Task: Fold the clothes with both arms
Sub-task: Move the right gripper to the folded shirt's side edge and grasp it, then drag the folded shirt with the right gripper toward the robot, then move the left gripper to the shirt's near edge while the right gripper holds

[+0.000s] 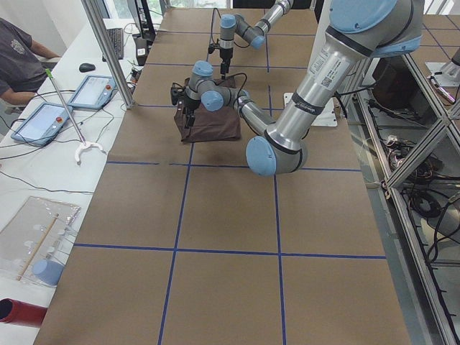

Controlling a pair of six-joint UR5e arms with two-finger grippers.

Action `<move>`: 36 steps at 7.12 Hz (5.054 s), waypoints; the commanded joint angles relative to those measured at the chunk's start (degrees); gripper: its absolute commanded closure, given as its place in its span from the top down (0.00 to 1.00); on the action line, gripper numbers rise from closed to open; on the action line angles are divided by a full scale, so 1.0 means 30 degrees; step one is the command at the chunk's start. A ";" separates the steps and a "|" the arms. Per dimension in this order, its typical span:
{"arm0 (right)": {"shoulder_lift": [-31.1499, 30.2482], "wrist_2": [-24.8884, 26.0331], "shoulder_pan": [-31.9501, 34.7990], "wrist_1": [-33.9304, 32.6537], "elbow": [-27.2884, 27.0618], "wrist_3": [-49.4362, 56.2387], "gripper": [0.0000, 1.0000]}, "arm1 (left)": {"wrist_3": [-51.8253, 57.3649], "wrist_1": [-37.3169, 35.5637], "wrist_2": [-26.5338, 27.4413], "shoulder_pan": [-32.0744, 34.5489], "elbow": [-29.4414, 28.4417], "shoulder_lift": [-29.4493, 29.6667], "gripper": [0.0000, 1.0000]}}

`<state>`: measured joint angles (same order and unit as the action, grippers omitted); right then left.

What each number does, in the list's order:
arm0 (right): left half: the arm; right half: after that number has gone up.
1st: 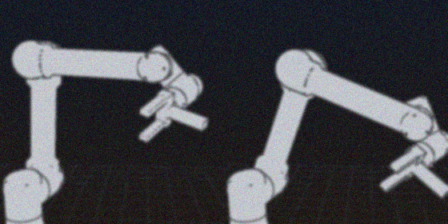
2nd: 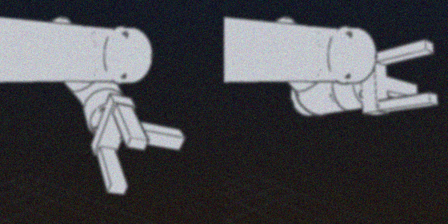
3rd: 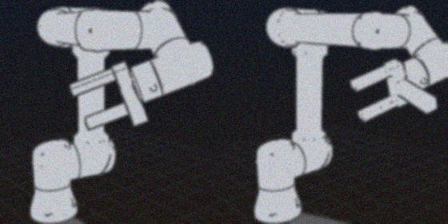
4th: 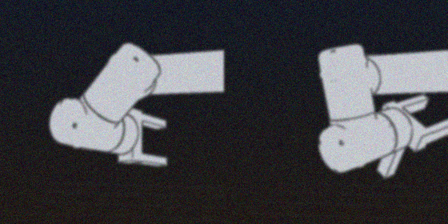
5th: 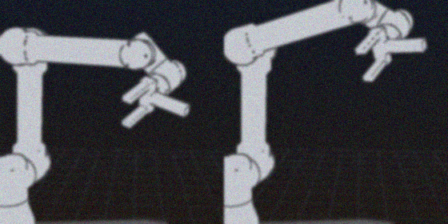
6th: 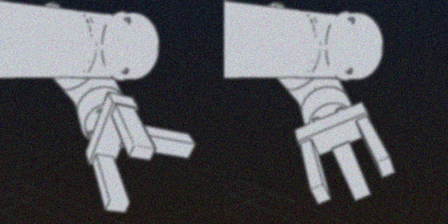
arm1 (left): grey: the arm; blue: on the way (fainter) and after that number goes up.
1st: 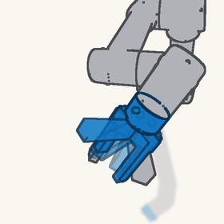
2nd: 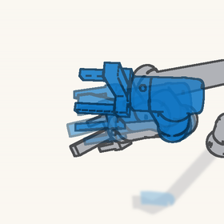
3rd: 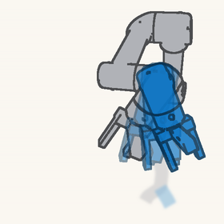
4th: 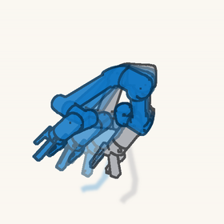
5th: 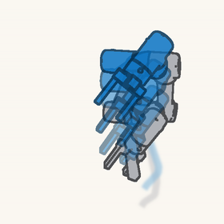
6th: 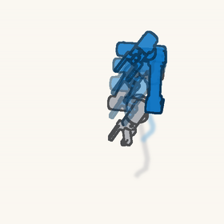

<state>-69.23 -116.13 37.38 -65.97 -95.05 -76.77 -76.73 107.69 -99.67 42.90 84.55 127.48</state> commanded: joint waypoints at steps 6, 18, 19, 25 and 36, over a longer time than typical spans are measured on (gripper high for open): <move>-0.0564 -0.0110 -0.0244 0.0074 -0.0074 0.0306 0.00 | -0.0058 0.0253 0.0000 -0.0002 0.0029 0.0017 1.00; -1.0157 -0.0843 -0.6853 0.0192 -1.0827 -0.0748 1.00 | -0.1162 0.0814 -0.2300 -0.1022 0.1367 -0.0624 1.00; -0.9653 -0.0871 -0.5125 0.0192 -1.0827 -0.0748 1.00 | -0.3434 0.0638 -0.3475 -0.1898 0.2450 -0.1034 1.00; -0.7455 -0.0813 -0.1241 0.0162 -1.0068 -0.0690 1.00 | -1.0811 -0.2968 -0.1614 -0.8495 0.6068 -0.2064 0.91; -0.7246 -0.0931 -0.1035 0.0133 -0.9713 -0.0689 1.00 | -1.0987 -0.2938 -0.0410 -0.8733 0.5389 -0.2064 0.00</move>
<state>-91.00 -118.99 34.26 -65.57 -124.19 -78.76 -109.89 98.91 -101.05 16.88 100.35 121.23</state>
